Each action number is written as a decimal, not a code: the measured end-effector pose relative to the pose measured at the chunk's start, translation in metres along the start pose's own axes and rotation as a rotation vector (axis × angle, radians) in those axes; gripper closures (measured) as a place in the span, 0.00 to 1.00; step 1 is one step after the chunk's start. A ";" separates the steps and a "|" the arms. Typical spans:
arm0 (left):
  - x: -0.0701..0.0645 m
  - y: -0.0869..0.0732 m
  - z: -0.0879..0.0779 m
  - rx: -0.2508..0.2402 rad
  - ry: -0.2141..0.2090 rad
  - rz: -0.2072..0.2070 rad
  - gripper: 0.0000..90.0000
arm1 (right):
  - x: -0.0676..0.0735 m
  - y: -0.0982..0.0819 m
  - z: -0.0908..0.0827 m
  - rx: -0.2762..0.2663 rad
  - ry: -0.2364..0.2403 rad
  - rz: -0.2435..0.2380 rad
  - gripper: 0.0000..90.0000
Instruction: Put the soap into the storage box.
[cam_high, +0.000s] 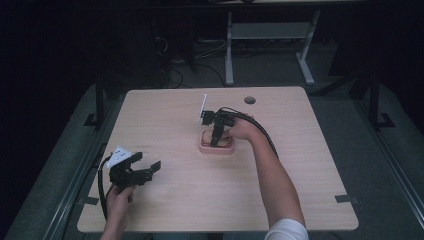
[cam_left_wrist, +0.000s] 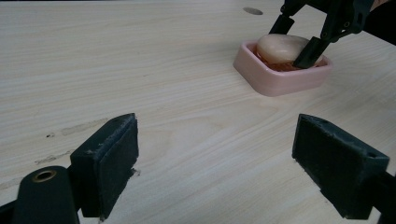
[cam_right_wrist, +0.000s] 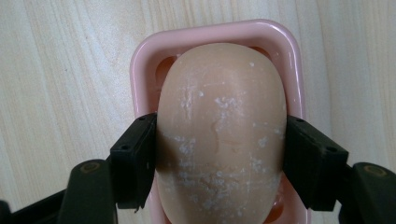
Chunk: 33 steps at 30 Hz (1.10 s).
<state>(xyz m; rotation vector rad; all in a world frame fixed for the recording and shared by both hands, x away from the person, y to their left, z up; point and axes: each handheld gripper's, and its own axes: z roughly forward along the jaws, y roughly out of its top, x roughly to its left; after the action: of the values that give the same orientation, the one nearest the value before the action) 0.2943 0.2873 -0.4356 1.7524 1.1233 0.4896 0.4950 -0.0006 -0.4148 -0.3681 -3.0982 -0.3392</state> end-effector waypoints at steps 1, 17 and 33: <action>0.000 0.000 0.000 0.000 0.000 0.002 0.16 | 0.000 0.000 0.000 -0.001 -0.002 0.001 0.35; 0.000 0.000 0.000 0.004 0.001 0.006 0.16 | 0.000 -0.005 0.000 -0.008 0.003 0.020 0.36; -0.002 0.000 0.001 0.011 0.000 0.014 0.16 | 0.001 -0.026 -0.015 -0.074 -0.008 0.072 0.28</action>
<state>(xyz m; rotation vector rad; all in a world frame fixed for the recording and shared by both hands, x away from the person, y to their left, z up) 0.2942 0.2853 -0.4358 1.7705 1.1167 0.4927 0.4872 -0.0279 -0.4059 -0.4826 -3.0772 -0.4532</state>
